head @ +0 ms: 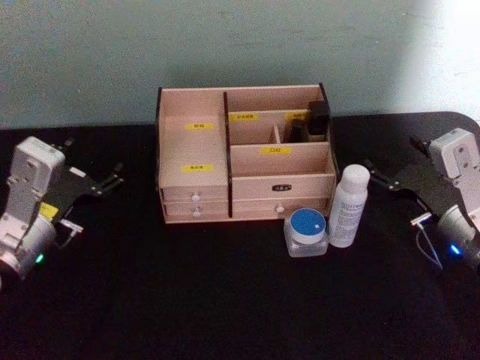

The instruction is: Pick up the facial cleanser and watermelon frost from the table and place them into the tiered storage box.

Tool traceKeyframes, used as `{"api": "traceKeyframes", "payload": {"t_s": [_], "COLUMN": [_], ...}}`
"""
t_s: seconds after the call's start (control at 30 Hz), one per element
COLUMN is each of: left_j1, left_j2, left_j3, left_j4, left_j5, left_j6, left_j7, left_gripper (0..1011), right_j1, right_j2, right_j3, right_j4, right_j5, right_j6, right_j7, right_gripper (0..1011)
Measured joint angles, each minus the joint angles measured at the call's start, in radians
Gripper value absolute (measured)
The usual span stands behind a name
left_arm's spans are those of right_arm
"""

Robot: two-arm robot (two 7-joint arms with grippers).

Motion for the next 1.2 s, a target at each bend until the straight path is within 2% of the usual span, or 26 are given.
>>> {"api": "traceKeyframes", "payload": {"t_s": [1.2], "left_j1": [0.0], "left_j2": [0.0], "left_j3": [0.0], "left_j4": [0.0], "left_j5": [0.0], "left_j6": [0.0], "left_j7": [0.0], "left_gripper": [1001], "right_j1": [0.0], "right_j2": [0.0], "right_j3": [0.0], "right_j4": [0.0], "right_j5": [0.0], "right_j6": [0.0], "right_j7": [0.0], "right_gripper": [1000]}}
